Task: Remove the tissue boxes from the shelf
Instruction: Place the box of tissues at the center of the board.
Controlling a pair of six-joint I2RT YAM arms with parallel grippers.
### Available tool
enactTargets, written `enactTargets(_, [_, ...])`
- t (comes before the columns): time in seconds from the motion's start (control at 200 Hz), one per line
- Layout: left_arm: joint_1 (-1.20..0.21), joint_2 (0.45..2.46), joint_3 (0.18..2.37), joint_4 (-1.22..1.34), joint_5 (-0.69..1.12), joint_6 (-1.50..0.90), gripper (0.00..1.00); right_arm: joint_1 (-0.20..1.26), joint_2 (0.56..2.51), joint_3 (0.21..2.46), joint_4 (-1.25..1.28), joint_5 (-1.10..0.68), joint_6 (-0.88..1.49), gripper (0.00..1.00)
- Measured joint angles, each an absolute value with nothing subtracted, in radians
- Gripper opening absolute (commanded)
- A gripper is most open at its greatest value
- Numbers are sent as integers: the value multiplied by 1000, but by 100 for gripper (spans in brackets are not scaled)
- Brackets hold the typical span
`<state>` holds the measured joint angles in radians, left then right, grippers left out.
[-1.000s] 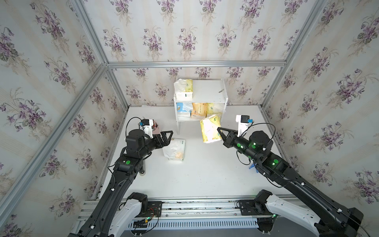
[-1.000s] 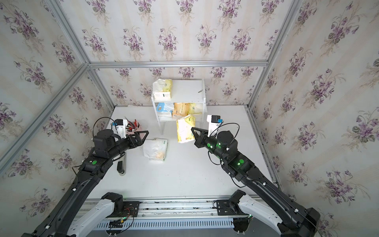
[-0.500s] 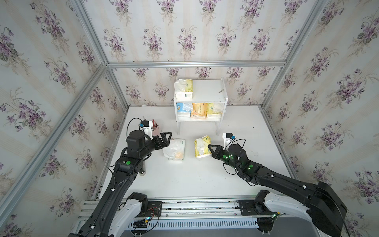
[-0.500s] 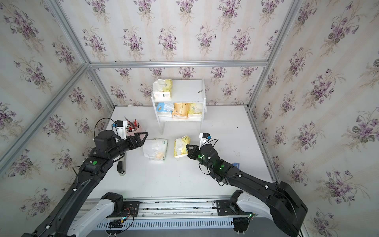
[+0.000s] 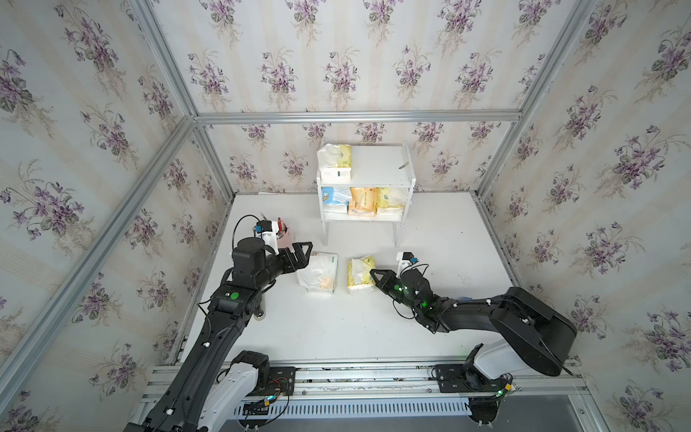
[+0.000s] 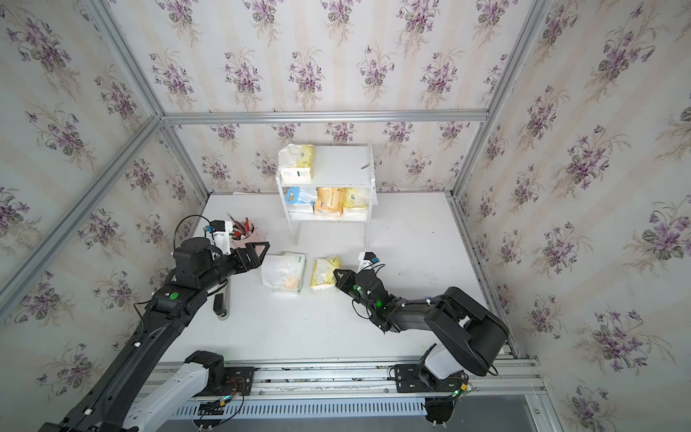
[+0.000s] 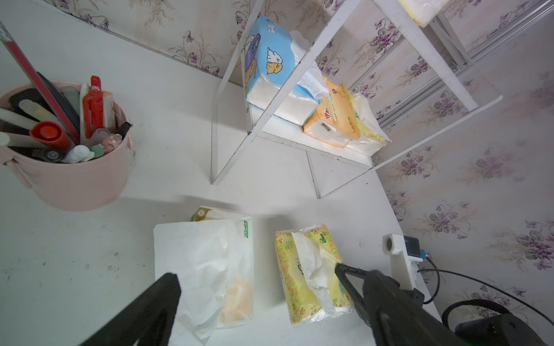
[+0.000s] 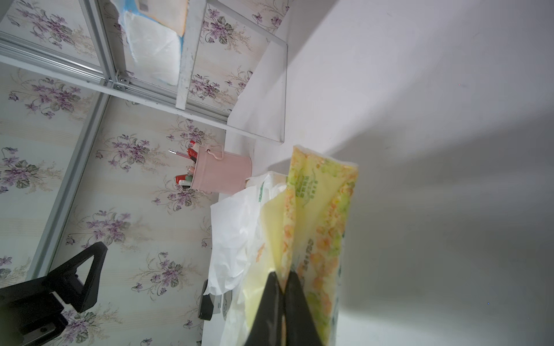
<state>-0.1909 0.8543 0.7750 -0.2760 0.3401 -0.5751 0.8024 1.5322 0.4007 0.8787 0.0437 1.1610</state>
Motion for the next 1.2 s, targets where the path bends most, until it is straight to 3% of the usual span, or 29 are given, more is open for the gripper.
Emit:
enactTargets(0.385, [-191, 874, 772, -279, 321, -564, 99, 802, 1785, 419, 1131, -10, 1230, 2])
enactTargets(0.565, [-191, 887, 769, -278, 321, -564, 99, 802, 1789, 427, 1149, -13, 1216, 22])
enactTargets(0.724, [-191, 895, 768, -278, 321, -564, 99, 802, 1784, 423, 1168, -16, 1201, 34])
enactTargets(1.199, [-191, 889, 768, -278, 305, -564, 99, 804, 1531, 366, 1013, 104, 1071, 47])
